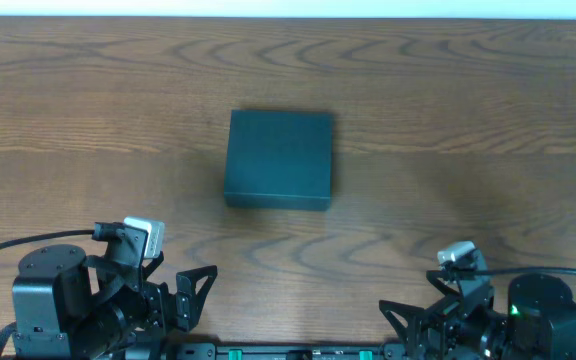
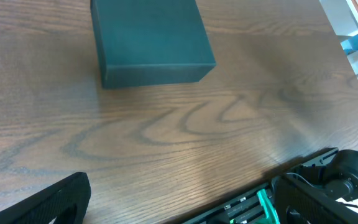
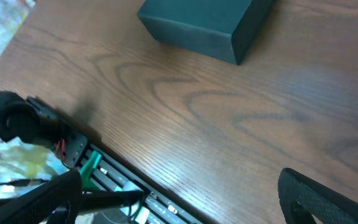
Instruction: Pack container
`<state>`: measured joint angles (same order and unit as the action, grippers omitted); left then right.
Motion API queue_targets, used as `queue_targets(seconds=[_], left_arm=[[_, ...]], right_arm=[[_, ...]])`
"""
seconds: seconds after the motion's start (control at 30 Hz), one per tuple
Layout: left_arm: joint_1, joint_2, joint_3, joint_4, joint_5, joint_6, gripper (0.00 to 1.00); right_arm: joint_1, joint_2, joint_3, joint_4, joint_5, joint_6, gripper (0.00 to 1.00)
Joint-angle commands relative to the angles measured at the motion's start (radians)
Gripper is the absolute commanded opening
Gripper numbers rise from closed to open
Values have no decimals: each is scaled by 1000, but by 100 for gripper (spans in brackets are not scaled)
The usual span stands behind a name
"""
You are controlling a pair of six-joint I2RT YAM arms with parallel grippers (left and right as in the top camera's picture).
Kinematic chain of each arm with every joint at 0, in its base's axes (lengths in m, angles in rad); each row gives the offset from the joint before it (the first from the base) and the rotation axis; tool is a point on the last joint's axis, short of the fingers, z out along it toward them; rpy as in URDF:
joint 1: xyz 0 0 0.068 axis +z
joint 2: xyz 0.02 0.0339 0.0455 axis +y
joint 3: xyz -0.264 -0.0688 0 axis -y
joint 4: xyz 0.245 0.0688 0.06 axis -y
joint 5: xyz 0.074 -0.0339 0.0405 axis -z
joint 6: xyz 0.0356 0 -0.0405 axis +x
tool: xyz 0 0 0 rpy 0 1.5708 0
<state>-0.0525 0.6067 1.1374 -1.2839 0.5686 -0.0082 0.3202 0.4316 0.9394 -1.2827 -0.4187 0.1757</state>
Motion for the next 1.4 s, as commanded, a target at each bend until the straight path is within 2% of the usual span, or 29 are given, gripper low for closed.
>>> queue_targets(seconds=[0.0, 0.27, 0.4, 0.47, 0.57, 0.7, 0.9, 1.1, 1.37], left_arm=[[0, 0, -7, -3, -3, -15, 95], [0, -1, -7, -13, -10, -14, 95], [1, -27, -13, -32, -143, -14, 95], [5, -68, -49, 41, -226, -14, 95], [29, -153, -167, 204, -309, 2, 95], [89, -293, -414, 445, -317, 42, 95], [155, -463, -760, 678, -314, -50, 95], [164, -546, -896, 732, -314, -80, 95], [163, -603, -988, 742, -305, -95, 95]], right_arm=[[6, -2, -5, -1, -7, 52, 99], [6, -2, -5, -1, -7, 52, 99], [7, -2, -5, -1, -7, 52, 99], [6, -2, -5, -1, -7, 52, 99], [6, -2, -5, -1, -7, 52, 99], [7, -2, -5, -1, -7, 52, 99], [6, -2, -5, -1, -7, 52, 99], [7, -2, -5, -1, -7, 52, 99], [7, -2, -5, -1, -7, 52, 99]])
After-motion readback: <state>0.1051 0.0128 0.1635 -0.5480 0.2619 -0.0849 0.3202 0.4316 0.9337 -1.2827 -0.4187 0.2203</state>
